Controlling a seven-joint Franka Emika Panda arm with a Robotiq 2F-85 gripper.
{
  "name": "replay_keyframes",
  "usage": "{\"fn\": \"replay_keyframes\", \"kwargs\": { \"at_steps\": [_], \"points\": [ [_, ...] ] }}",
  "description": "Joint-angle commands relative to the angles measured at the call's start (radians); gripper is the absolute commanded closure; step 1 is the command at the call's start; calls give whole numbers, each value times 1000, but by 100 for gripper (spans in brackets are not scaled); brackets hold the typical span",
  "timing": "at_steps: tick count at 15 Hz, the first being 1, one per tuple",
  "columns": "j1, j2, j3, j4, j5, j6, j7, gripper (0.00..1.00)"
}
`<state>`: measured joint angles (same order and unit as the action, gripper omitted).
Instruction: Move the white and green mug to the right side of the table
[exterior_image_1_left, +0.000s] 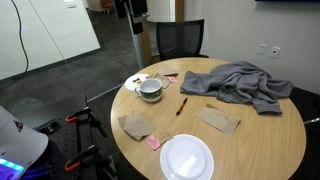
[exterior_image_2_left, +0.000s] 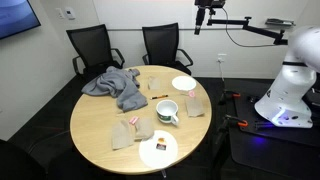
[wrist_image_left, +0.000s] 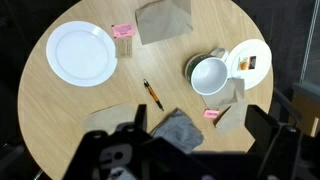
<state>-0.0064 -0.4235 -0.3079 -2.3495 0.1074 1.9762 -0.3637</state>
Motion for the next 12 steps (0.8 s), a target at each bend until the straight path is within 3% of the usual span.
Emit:
{"fn": "replay_keyframes", "kwargs": {
  "at_steps": [1,8,12],
  "points": [
    [-31,5,27,2,13,-4,-11,0],
    [-31,5,27,2,13,-4,-11,0],
    [-14,66,74,-1,21,38,29,0]
  ]
}}
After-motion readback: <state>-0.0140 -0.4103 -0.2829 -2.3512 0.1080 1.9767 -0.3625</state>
